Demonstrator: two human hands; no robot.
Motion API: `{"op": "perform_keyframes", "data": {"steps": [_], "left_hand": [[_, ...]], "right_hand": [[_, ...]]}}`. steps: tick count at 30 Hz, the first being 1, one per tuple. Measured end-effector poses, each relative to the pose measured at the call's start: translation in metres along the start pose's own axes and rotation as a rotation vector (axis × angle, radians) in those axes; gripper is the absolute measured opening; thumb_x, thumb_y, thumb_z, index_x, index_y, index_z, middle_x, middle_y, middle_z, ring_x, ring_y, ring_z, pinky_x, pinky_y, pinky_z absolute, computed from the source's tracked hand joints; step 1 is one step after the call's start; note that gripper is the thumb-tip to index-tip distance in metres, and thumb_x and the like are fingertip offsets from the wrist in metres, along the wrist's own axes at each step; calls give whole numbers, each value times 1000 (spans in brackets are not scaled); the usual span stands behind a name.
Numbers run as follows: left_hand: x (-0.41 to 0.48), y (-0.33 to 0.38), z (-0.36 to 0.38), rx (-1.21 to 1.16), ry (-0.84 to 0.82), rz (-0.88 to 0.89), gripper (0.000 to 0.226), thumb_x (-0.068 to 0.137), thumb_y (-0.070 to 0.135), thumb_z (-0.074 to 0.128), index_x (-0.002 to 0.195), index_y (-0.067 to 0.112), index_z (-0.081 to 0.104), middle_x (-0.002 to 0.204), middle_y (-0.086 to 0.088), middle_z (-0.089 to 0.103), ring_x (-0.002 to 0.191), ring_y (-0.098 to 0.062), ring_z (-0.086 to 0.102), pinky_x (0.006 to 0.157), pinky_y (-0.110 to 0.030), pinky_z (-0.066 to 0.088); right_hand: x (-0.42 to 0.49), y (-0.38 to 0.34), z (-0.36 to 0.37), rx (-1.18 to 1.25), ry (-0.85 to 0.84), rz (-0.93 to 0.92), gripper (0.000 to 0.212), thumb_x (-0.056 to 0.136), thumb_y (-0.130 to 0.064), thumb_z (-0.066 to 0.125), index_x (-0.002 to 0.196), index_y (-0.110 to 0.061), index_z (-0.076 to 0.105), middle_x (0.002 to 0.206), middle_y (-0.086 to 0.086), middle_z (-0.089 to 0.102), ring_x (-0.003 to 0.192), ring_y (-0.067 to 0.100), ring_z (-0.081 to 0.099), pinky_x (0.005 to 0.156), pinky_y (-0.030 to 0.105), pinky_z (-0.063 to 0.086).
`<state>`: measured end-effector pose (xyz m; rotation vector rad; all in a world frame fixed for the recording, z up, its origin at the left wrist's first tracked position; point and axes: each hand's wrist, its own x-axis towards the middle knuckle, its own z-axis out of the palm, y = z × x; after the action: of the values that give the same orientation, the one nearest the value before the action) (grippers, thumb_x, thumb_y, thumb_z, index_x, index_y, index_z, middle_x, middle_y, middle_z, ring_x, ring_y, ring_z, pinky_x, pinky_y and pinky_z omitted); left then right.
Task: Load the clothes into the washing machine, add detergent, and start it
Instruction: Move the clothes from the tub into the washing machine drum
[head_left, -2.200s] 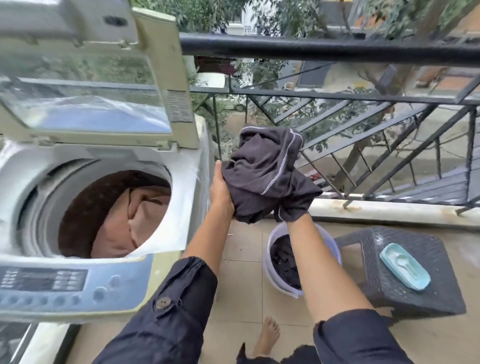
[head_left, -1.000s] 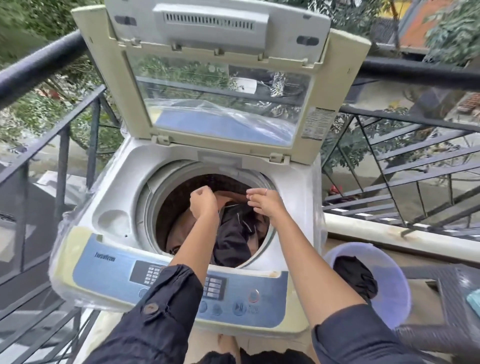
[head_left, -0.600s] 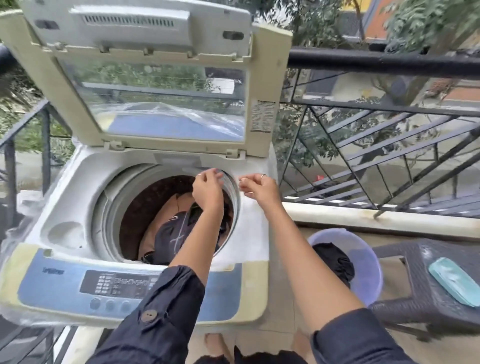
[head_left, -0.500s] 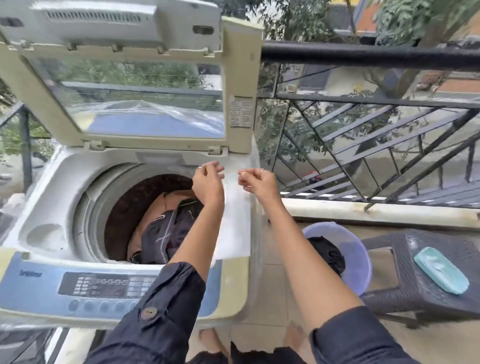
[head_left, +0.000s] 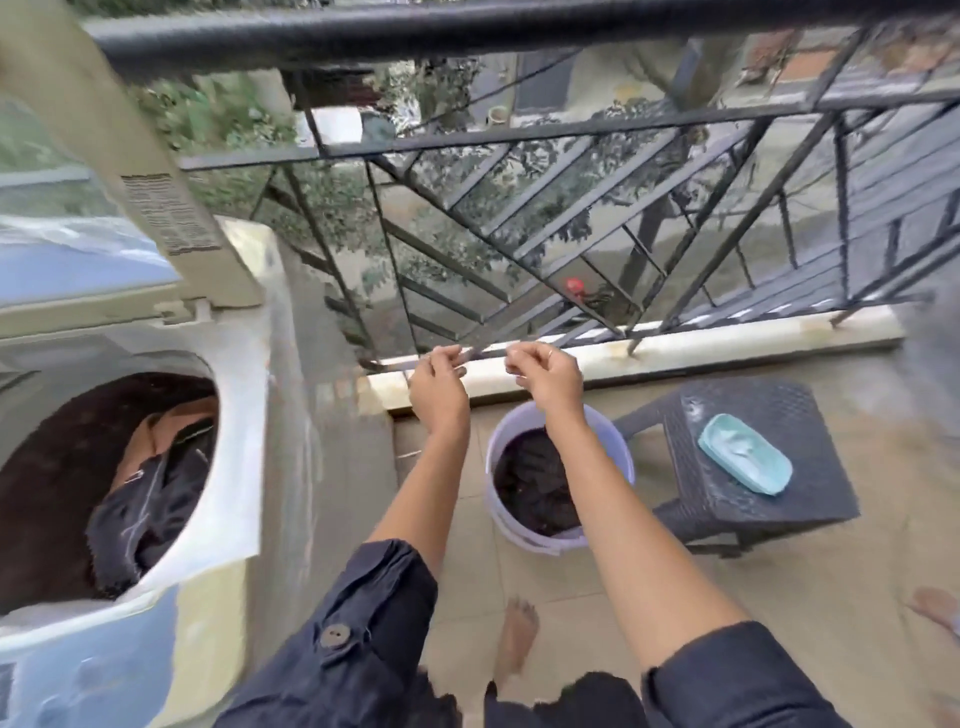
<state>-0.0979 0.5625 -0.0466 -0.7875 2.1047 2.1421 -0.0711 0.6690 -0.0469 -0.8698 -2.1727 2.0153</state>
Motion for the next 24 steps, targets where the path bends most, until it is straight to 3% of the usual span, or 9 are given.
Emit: {"op": "perform_keyframes", "data": {"steps": [2, 6, 10, 15, 17, 21, 24], "left_hand": [[-8, -18, 25, 86, -39, -14, 31, 93, 12, 37, 89, 10, 68, 90, -6, 70, 92, -25, 67, 81, -29, 48], [-9, -55, 62, 275, -117, -49, 27, 92, 20, 40, 89, 19, 67, 105, -5, 71, 103, -25, 63, 95, -35, 46], [3, -101, 86, 450, -135, -100, 26, 95, 23, 45, 107, 15, 67, 111, -2, 67, 106, -21, 58, 89, -30, 41], [37, -182, 118, 489, -171, -129, 31, 97, 18, 41, 124, 13, 56, 124, -5, 60, 116, -24, 55, 89, -26, 37], [53, -224, 128, 486, -172, -168, 36, 98, 18, 41, 132, 14, 51, 130, -6, 58, 120, -26, 53, 89, -24, 35], [86, -316, 141, 549, -211, -219, 40, 98, 18, 40, 137, 15, 46, 106, -13, 62, 96, -31, 59, 79, -36, 44], [114, -382, 147, 580, -261, -211, 45, 98, 18, 42, 142, 16, 38, 132, -9, 55, 120, -30, 53, 101, -41, 44]], "right_hand": [[12, 15, -28, -7, 57, 25, 10, 77, -25, 65, 68, -24, 68, 73, 1, 68, 79, 18, 62, 81, 36, 50], [38, 46, -72, -47, 142, 91, 6, 84, -19, 64, 83, -14, 67, 82, 5, 68, 83, 19, 63, 80, 33, 50], [65, 96, -97, -62, 224, 164, 5, 85, -21, 63, 85, -18, 67, 82, -1, 67, 84, 18, 62, 83, 36, 51], [107, 185, -104, -111, 247, 256, 9, 84, -24, 64, 76, -26, 65, 90, 2, 68, 89, 19, 61, 86, 39, 50], [124, 227, -102, -111, 244, 293, 4, 85, -21, 64, 82, -23, 66, 95, 2, 69, 94, 19, 62, 91, 37, 50], [156, 315, -98, -131, 253, 360, 21, 86, -20, 65, 105, -13, 66, 108, 5, 68, 100, 18, 60, 90, 26, 45], [180, 387, -92, -160, 241, 418, 30, 86, -23, 66, 114, -14, 62, 119, 5, 64, 111, 22, 57, 98, 31, 44]]}}
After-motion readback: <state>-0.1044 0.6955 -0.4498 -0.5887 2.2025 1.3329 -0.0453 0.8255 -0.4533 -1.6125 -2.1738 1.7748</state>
